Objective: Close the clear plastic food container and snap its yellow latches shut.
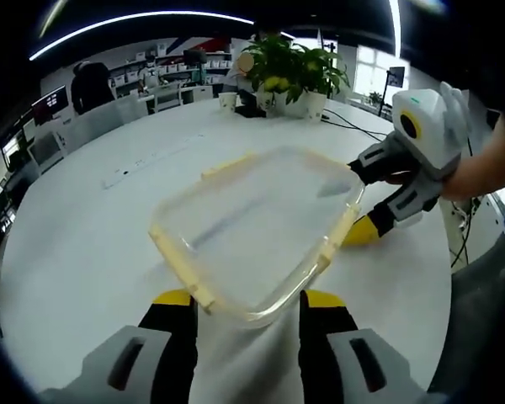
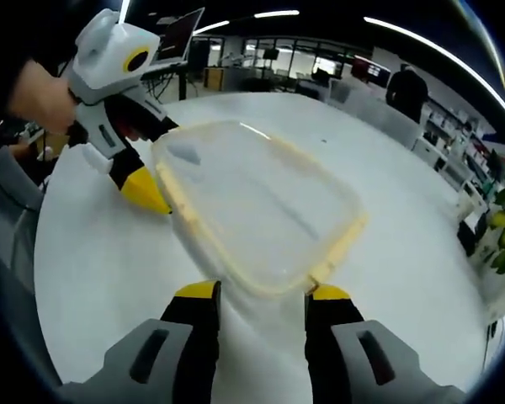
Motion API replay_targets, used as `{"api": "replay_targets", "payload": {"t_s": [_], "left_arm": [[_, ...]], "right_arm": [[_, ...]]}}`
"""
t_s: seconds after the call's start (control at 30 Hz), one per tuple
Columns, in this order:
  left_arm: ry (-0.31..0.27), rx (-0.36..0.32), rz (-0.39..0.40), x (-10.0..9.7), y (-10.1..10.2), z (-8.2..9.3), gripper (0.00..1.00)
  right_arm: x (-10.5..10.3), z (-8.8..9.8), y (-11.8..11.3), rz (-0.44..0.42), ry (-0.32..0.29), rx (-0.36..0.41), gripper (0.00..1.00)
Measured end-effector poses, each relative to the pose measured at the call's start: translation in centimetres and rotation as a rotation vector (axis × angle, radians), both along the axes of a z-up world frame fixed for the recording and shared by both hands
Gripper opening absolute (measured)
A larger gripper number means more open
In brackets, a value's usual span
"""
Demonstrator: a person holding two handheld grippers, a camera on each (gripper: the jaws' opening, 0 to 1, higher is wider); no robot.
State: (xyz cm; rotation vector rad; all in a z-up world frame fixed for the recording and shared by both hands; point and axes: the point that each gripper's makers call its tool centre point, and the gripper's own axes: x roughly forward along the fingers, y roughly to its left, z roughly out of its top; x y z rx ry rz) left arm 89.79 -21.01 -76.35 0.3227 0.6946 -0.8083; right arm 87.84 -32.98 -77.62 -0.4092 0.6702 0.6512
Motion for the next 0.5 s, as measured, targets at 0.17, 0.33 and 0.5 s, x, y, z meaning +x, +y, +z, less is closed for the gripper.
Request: {"api": "replay_targets", "payload": {"t_s": [0.17,0.33,0.5], "left_arm": [[-0.008,0.022,-0.023,-0.1,0.1,-0.1,0.42],[-0.014,0.027,-0.013,0.0,1.0,-0.2,0.42],[-0.017,0.046,-0.013,-0.1,2.1,-0.4,0.42]], "right_arm": [[0.0,0.0,0.1,0.010,-0.002,-0.019,0.36],[0.0,0.0,0.9,0.034,-0.009,-0.036,0.35],[0.2,-0.1,2.0,0.055,-0.010,-0.041,0.35]]}}
